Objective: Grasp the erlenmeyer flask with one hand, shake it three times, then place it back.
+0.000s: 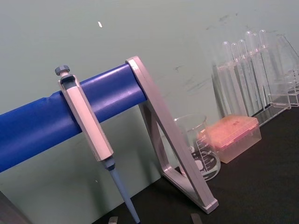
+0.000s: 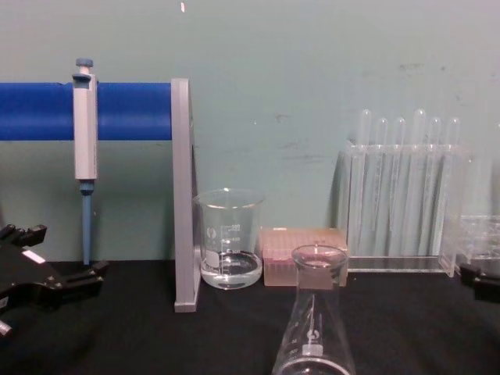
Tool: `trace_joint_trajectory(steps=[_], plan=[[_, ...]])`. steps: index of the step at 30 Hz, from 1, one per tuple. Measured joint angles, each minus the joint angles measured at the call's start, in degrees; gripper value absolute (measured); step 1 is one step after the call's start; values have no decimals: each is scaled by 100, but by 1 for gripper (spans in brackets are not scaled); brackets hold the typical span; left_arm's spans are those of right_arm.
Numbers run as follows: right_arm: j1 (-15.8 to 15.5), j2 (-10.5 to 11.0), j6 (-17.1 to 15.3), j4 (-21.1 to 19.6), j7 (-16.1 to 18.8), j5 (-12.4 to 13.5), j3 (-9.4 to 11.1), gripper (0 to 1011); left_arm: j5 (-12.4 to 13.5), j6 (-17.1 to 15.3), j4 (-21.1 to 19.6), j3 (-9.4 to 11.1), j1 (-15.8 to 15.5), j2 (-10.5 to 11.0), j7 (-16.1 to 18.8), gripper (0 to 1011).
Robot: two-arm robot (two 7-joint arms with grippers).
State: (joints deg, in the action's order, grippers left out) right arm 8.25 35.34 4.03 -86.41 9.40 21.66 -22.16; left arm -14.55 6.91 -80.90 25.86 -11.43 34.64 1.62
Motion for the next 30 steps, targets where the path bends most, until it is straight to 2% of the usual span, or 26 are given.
trace_joint_trajectory(steps=[2,3,6,13,18,30], plan=[[-58,27,-73,-106,241,179,34,1000,0,0,0,0,0,0,0,1001],[-58,27,-73,-106,241,179,34,1000,0,0,0,0,0,0,0,1001],[-148,74,-204,-266,649,459,75,1000,0,0,0,0,0,0,0,1001],[-221,105,-368,-435,1235,716,63,1000,0,0,0,0,0,0,0,1001],[-223,89,-468,-499,1607,784,2,1000,0,0,0,0,0,0,0,1001],[-61,-125,-580,-497,2066,683,-201,1000,0,0,0,0,0,0,0,1001]])
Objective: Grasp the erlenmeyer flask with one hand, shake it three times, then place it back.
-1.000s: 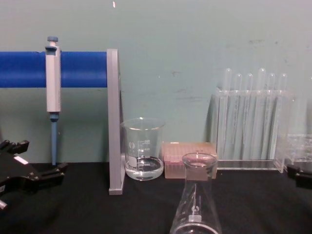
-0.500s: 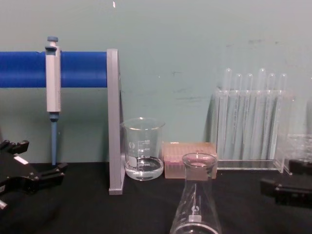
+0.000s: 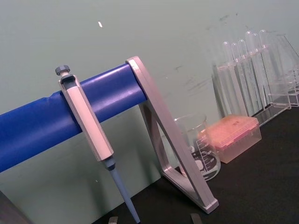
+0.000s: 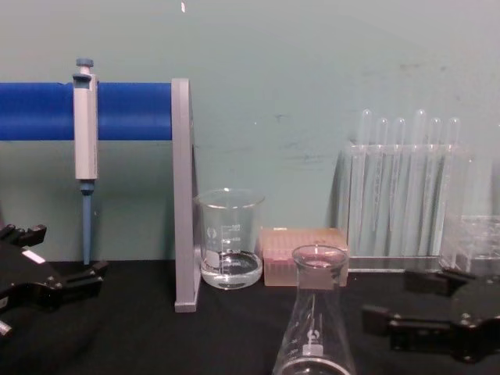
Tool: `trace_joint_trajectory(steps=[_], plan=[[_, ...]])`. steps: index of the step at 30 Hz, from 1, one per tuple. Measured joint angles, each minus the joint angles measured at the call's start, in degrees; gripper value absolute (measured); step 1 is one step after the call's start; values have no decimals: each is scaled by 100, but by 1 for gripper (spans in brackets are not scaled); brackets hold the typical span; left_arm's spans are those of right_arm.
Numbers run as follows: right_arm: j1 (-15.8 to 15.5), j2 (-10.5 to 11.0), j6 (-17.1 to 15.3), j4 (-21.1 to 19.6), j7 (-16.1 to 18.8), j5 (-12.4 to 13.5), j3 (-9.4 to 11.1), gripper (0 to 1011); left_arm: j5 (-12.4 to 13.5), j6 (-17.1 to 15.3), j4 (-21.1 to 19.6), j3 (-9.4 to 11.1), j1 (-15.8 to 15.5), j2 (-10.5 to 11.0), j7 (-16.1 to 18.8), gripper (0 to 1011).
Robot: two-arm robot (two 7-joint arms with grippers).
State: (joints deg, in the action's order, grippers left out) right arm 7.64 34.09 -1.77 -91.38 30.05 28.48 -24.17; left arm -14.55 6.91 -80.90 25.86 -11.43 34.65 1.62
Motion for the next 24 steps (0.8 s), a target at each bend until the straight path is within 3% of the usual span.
trace_joint_trajectory(steps=[24], plan=[[730,-720,71,746,177,-395,-465,1000,0,0,0,0,0,0,0,1001]])
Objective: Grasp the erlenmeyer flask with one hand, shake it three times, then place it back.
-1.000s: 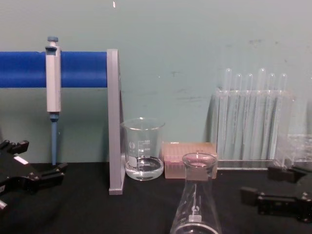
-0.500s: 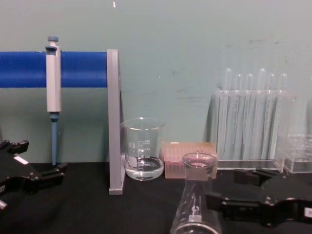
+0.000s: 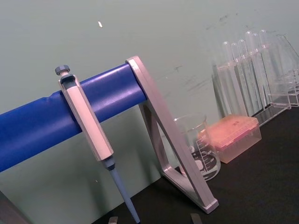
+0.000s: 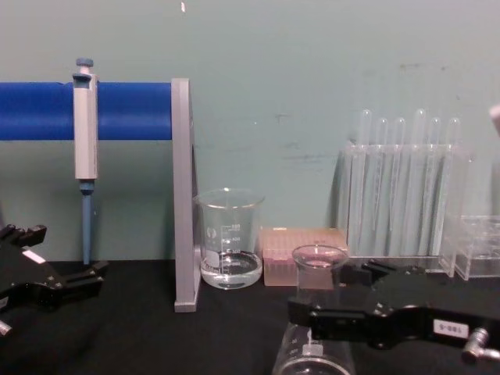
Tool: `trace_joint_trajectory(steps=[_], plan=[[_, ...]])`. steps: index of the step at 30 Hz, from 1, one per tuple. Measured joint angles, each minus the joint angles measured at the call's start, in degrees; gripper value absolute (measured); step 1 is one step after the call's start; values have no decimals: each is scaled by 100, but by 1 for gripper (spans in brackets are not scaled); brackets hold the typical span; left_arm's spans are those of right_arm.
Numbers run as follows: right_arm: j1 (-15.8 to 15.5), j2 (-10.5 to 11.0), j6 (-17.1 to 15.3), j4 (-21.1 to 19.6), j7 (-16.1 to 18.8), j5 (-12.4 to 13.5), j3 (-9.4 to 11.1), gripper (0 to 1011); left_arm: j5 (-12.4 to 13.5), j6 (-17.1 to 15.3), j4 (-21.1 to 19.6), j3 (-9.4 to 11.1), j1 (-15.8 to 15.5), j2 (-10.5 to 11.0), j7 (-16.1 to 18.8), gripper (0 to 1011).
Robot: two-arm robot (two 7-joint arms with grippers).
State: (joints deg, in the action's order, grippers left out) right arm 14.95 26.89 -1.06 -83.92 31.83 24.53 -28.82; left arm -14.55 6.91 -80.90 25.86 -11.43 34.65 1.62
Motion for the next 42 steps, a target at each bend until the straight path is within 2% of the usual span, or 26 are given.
trace_joint_trajectory(steps=[7,16,32,42], plan=[[183,-167,79,238,7,-105,-69,1000,0,0,0,0,0,0,0,1001],[292,-275,126,385,29,-182,-108,1000,0,0,0,1,0,0,0,1001],[296,-279,131,385,24,-209,-111,1002,0,0,0,0,0,0,0,1001],[291,-274,130,379,20,-198,-105,764,0,0,0,0,0,0,0,1001]])
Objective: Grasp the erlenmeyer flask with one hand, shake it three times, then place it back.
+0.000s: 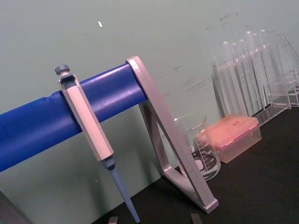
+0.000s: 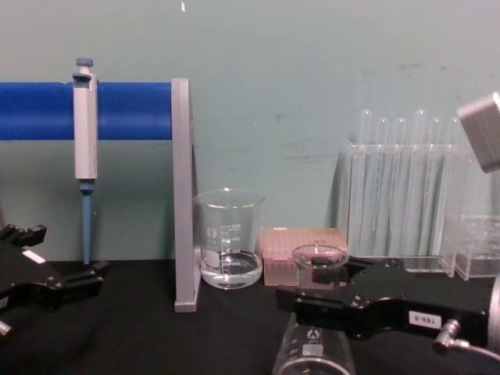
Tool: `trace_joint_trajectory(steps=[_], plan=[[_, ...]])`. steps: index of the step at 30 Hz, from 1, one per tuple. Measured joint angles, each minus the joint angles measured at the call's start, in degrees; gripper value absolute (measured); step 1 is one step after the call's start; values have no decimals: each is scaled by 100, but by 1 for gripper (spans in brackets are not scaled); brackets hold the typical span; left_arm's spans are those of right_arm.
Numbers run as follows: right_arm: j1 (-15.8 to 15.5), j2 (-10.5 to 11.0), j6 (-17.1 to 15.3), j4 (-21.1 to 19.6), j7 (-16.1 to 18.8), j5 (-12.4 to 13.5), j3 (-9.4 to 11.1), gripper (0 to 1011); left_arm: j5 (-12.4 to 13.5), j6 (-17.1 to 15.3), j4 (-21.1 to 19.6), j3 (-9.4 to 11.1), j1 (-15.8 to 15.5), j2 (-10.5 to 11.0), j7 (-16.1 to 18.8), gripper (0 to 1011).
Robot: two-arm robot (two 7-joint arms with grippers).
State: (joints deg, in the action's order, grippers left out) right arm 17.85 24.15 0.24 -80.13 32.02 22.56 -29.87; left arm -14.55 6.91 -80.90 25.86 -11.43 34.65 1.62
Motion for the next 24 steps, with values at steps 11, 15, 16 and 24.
trace_joint_trajectory(steps=[11,15,16,24], plan=[[-2,3,-4,-4,-2,6,2,450,0,0,0,0,0,0,0,1001],[-2,3,-5,-4,-2,8,2,450,0,0,0,0,0,0,0,1001],[-3,2,-6,-4,-2,12,3,450,0,0,0,0,0,0,0,1001],[-104,-58,25,-216,-218,71,175,450,0,0,0,0,0,0,0,1001]])
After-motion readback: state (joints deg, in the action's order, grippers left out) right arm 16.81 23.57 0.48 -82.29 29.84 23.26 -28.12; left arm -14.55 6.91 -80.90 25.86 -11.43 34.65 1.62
